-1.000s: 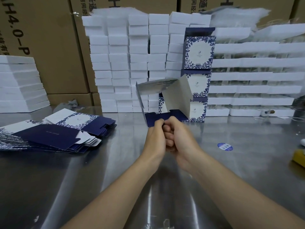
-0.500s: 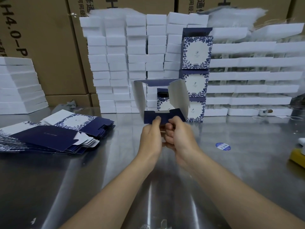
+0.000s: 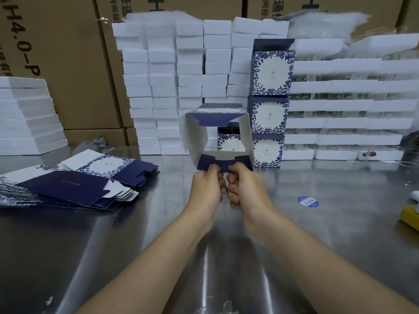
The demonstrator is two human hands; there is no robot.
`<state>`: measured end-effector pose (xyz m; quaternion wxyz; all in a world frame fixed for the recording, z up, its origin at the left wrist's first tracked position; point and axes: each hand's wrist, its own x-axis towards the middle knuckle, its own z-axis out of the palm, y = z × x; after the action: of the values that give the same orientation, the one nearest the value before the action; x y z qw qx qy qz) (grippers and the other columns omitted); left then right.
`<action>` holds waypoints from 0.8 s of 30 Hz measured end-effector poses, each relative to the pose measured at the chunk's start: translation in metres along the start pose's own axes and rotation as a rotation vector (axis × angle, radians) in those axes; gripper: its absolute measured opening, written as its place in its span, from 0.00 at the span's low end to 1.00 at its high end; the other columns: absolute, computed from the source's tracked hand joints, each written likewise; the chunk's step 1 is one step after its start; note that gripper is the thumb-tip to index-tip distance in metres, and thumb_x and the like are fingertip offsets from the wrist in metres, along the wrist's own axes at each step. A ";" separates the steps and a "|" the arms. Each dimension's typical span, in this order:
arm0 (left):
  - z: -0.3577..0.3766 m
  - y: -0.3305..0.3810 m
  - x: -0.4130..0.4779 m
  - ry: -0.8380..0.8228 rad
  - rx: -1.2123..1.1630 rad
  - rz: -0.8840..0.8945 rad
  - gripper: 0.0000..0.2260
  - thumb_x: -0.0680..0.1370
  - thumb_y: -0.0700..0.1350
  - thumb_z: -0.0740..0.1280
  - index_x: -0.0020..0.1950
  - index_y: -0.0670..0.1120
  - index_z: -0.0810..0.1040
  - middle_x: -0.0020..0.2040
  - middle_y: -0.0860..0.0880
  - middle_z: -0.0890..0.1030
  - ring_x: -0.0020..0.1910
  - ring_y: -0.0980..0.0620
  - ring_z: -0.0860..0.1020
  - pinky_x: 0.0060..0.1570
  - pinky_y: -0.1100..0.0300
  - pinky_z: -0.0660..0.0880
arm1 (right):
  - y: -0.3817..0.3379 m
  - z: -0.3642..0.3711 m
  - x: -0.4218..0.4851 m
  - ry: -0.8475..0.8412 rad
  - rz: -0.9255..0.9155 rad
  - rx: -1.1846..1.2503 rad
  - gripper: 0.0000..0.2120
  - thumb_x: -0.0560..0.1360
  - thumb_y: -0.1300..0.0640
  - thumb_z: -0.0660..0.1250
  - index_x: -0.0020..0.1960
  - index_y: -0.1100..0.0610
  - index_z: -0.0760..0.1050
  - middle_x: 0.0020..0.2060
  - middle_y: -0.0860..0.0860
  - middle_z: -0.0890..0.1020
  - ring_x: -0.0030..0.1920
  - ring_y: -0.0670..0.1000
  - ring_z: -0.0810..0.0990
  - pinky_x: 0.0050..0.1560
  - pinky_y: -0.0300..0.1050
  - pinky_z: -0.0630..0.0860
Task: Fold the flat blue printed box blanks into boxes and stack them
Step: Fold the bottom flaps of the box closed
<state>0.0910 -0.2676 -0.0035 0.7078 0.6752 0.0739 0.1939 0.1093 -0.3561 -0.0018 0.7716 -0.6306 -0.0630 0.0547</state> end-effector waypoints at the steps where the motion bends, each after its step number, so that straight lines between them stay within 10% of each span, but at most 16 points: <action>1: 0.000 0.000 0.000 0.003 0.004 0.002 0.14 0.82 0.42 0.58 0.36 0.48 0.64 0.28 0.50 0.65 0.27 0.53 0.65 0.28 0.59 0.63 | 0.000 0.000 0.000 -0.010 0.024 0.022 0.17 0.79 0.52 0.61 0.32 0.52 0.65 0.22 0.48 0.64 0.23 0.48 0.60 0.23 0.39 0.57; 24: -0.004 0.000 0.006 0.055 -0.026 -0.038 0.15 0.84 0.45 0.56 0.36 0.50 0.65 0.26 0.54 0.64 0.26 0.54 0.64 0.24 0.64 0.62 | -0.003 -0.009 0.009 0.050 0.033 0.089 0.16 0.81 0.55 0.57 0.34 0.51 0.63 0.24 0.46 0.60 0.22 0.47 0.57 0.21 0.38 0.53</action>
<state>0.0954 -0.2620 -0.0030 0.7177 0.6589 0.1039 0.1999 0.1192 -0.3638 -0.0006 0.7991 -0.5980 -0.0309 0.0542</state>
